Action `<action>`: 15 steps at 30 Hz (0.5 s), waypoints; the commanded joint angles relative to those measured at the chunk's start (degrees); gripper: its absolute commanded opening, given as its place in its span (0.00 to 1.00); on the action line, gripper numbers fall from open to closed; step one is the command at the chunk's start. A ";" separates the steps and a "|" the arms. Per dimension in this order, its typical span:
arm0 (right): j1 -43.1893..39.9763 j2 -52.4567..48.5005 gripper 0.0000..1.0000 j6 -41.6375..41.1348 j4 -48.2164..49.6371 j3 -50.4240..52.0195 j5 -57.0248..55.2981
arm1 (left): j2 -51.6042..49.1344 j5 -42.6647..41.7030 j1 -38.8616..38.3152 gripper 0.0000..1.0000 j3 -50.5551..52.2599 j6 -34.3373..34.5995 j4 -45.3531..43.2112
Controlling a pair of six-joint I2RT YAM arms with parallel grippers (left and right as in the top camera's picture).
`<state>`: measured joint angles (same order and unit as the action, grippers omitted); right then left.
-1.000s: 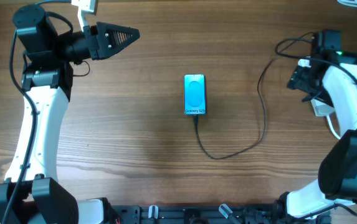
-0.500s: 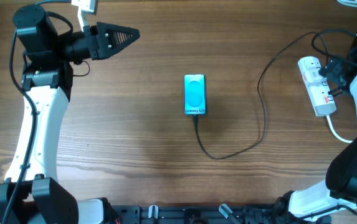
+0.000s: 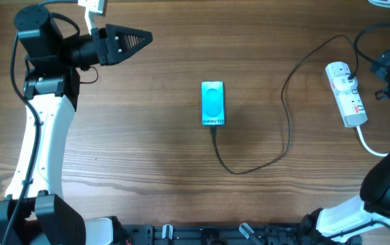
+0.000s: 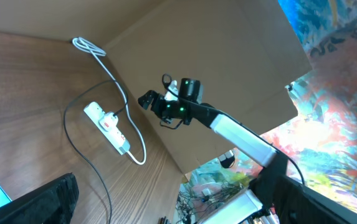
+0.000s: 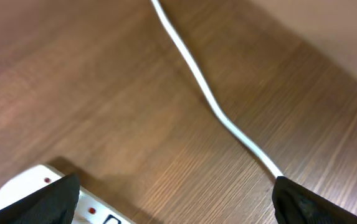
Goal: Plug charger to phone and switch on socket
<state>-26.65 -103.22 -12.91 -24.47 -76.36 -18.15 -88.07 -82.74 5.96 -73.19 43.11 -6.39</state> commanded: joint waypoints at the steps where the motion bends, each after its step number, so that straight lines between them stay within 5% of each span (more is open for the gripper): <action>1: -1.09 -6.10 1.00 0.81 -0.66 -0.02 8.15 | 0.11 -0.09 0.17 1.00 0.02 -0.92 0.00; 15: -1.07 -14.49 0.99 0.74 -2.86 -0.02 8.63 | 0.11 -0.09 0.17 1.00 0.02 -0.92 0.00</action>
<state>-28.29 -116.33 -12.51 -26.35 -76.36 -11.77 -88.07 -82.74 5.96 -73.19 43.11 -6.37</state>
